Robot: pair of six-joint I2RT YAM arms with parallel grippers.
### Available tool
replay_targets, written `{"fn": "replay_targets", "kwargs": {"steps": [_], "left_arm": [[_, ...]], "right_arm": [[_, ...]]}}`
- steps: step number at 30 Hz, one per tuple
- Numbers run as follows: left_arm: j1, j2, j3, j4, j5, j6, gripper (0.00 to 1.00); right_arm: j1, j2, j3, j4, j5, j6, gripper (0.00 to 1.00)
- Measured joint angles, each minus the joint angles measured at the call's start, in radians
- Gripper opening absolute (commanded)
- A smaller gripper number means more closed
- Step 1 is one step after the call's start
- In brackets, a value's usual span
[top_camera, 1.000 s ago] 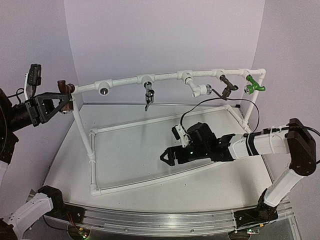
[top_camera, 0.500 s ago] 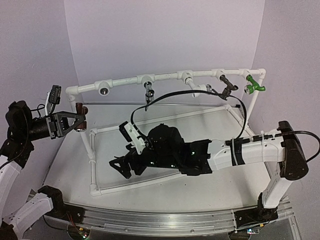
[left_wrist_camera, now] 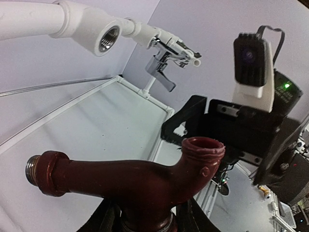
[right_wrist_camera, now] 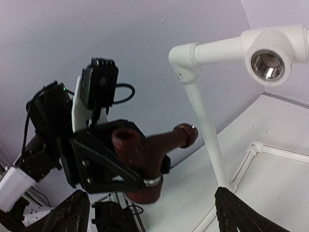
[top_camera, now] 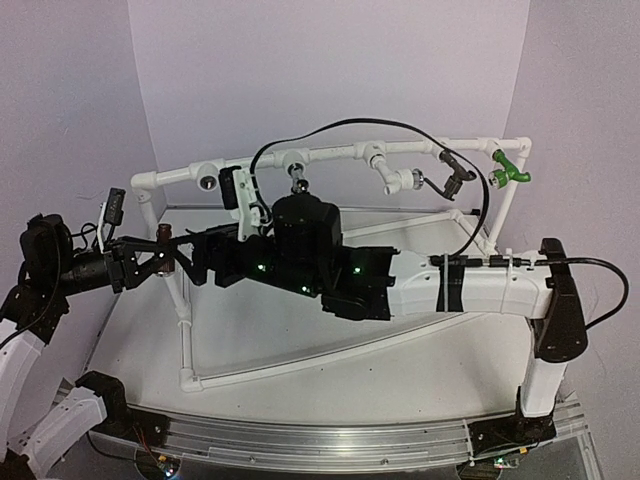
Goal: Install the water faucets
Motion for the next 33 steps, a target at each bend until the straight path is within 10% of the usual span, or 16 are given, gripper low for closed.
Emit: {"fn": "replay_targets", "kwargs": {"steps": [5,17,26,30,33], "left_arm": [[-0.006,-0.004,0.0,-0.047,-0.067,0.063,0.0],[-0.068,-0.02,0.0,-0.072,-0.149,0.11,0.0],[-0.089,0.005,-0.002,-0.092,-0.173,0.115,0.01],[-0.094,0.008,-0.002,-0.097,-0.182,0.115,0.09],[-0.095,0.02,0.001,-0.1,-0.179,0.115,0.47]], "right_arm": [[0.001,0.094,0.14,-0.02,0.07,0.034,0.62],[0.033,0.244,0.354,-0.115,0.19,0.013,0.58],[0.052,0.301,0.443,-0.171,0.281,-0.02,0.0],[0.051,0.304,0.449,-0.183,0.271,-0.023,0.0],[0.051,0.304,0.444,-0.181,0.264,-0.023,0.0]]}}
